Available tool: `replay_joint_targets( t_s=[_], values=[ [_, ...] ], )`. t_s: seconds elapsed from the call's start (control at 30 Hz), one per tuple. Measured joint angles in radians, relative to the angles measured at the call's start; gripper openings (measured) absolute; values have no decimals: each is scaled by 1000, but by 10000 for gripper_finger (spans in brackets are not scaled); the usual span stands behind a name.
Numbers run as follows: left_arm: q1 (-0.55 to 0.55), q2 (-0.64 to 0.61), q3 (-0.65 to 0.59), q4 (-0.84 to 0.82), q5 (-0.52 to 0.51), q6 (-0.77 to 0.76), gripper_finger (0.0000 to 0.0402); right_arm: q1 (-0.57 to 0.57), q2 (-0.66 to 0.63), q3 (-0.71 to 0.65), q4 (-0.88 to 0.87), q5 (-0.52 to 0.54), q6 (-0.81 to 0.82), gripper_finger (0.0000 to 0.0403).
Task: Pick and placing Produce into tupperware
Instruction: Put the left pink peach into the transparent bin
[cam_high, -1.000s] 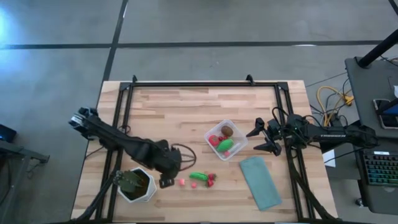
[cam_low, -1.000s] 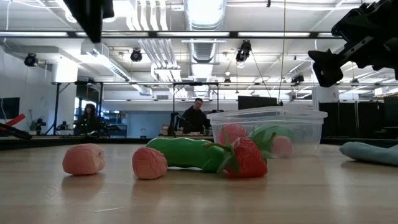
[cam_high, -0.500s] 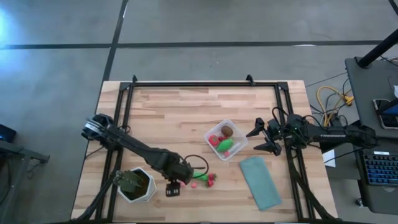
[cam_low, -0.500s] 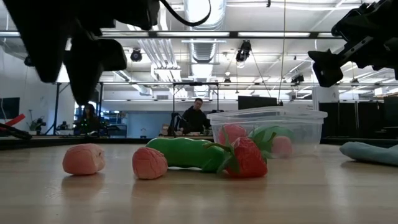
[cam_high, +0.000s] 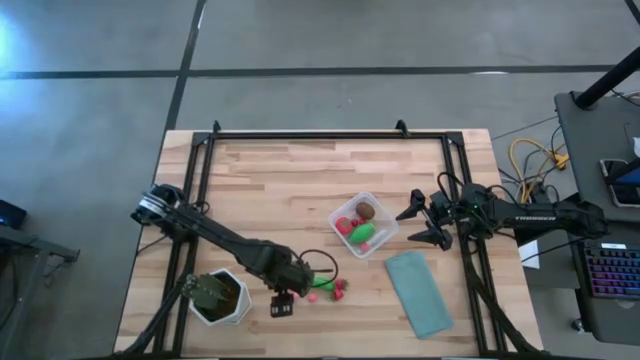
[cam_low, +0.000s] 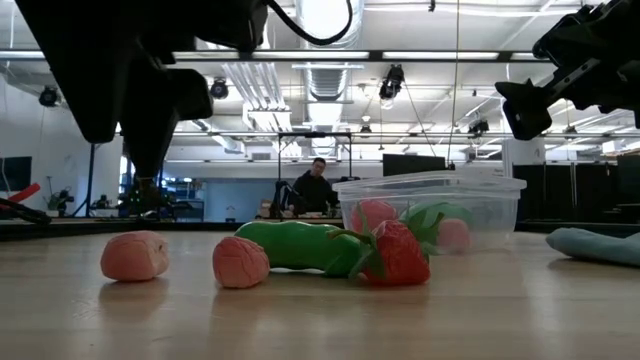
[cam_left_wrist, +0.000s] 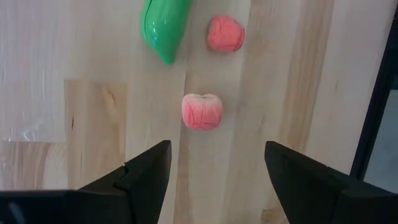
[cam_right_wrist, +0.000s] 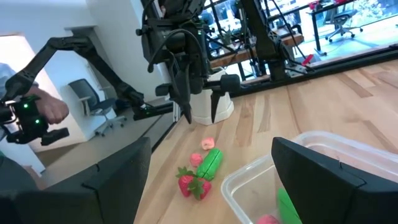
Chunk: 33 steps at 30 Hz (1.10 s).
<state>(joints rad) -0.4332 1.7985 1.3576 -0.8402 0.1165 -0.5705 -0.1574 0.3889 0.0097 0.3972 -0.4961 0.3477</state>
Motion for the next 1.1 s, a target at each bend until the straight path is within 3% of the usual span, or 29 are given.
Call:
replay_joint_targets(
  t_s=[0.5,1.1],
  values=[
    [0,0,-2,178,0,2,245,0,0,0,0,0,0,325],
    [-1,-1,-46,175,-44,-46,244,0,0,0,0,0,0,325]
  ],
)
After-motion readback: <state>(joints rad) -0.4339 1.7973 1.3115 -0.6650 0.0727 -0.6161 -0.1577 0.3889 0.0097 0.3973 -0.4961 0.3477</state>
